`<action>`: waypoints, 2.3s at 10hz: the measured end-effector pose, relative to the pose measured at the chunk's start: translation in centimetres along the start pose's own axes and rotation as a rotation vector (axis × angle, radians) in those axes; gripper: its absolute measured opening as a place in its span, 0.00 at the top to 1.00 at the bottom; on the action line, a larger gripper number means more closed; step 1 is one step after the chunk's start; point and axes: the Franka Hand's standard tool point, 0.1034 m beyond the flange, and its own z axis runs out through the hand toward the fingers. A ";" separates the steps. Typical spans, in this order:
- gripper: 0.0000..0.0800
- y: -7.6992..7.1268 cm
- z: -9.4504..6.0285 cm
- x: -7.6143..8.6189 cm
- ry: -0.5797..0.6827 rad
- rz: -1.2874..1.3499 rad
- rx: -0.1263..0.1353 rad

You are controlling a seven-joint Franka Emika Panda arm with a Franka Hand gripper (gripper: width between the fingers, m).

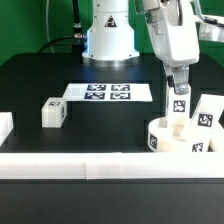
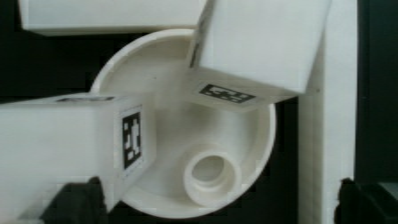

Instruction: Assemble stool

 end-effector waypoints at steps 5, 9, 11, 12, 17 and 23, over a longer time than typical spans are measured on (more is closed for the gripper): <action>0.19 0.2 -0.6 4.5 0.028 -0.286 0.016; 0.19 0.3 -0.5 4.7 0.031 -0.573 -0.009; 0.19 0.0 -0.7 5.8 0.048 -0.885 -0.069; 0.19 -0.1 -0.7 5.8 0.047 -0.951 -0.070; 0.19 1.2 -0.6 9.6 0.052 -1.343 -0.100; 0.19 2.7 -0.9 15.3 0.076 -1.416 -0.122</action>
Offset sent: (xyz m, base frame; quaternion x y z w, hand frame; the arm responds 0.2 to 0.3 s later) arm -0.0060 -0.0280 0.0062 0.0233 0.0036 -0.0291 0.9993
